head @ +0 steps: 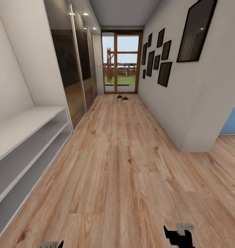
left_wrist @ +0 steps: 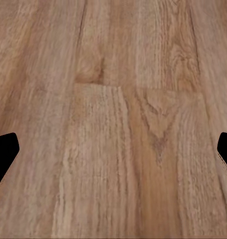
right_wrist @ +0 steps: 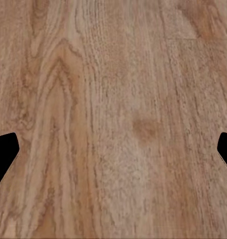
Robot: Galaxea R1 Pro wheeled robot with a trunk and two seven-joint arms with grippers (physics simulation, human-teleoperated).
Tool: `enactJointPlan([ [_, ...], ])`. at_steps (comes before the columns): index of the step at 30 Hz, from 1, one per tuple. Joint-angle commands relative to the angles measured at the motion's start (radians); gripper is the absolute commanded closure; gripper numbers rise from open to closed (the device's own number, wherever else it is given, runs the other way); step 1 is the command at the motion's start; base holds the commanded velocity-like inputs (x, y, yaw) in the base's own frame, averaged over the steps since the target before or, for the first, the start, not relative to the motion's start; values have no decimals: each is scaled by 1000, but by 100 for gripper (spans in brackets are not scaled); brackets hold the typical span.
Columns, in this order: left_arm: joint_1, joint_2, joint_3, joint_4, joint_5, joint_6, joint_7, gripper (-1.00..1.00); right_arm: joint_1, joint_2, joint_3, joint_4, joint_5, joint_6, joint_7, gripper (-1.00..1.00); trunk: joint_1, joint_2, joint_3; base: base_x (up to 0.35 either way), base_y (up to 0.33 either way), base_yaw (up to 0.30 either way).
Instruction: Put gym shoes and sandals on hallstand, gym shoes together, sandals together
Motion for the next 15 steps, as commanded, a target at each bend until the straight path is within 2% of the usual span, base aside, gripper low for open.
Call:
enactJointPlan([
  [1, -1, 0, 2, 1, 9, 0, -10, -100, -1, 0, -5, 1, 0, -3, 6, -100, 0, 0, -1, 339, 0, 0],
  [6, 5, 10, 4, -26, 2, -6, -13, -100, -1, 2, -4, -3, 0, -5, 5, -100, 0, 0, -1, 339, 0, 0],
  [11, 14, 40, 19, -37, 5, -17, -1, -100, -1, 7, -2, -3, 1, -6, 4, -100, 0, 0, -1, 339, 0, 0],
  [15, 14, 46, 21, -35, 6, -18, 2, -100, -1, 6, -4, -3, 0, -5, 3, -100, 0, 0, -1, 339, 0, 0],
])
